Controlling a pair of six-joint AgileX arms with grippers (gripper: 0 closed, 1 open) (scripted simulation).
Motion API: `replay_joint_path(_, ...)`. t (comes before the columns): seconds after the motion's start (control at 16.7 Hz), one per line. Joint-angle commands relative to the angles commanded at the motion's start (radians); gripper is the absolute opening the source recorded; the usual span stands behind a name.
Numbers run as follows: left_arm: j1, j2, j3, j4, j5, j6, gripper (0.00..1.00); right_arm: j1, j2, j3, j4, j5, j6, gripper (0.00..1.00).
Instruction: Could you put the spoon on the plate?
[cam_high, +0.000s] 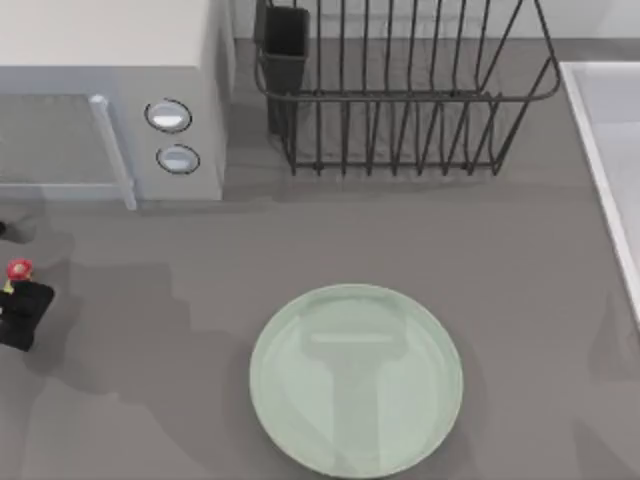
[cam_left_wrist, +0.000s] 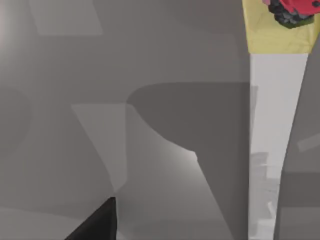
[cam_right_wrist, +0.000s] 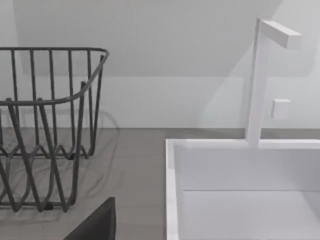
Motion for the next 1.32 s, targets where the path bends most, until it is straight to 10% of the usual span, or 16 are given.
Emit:
replay_joint_path(0.48,-0.003,0.047,0.013,0.04,0.001,-0.001,1.0,0.0,0.0,0.0,0.0,0.0,0.0,1.0)
replay_joint_path(1.32,-0.003,0.047,0.013,0.04,0.001,-0.001,0.0,0.0,0.0,0.0,0.0,0.0,0.0,1.0)
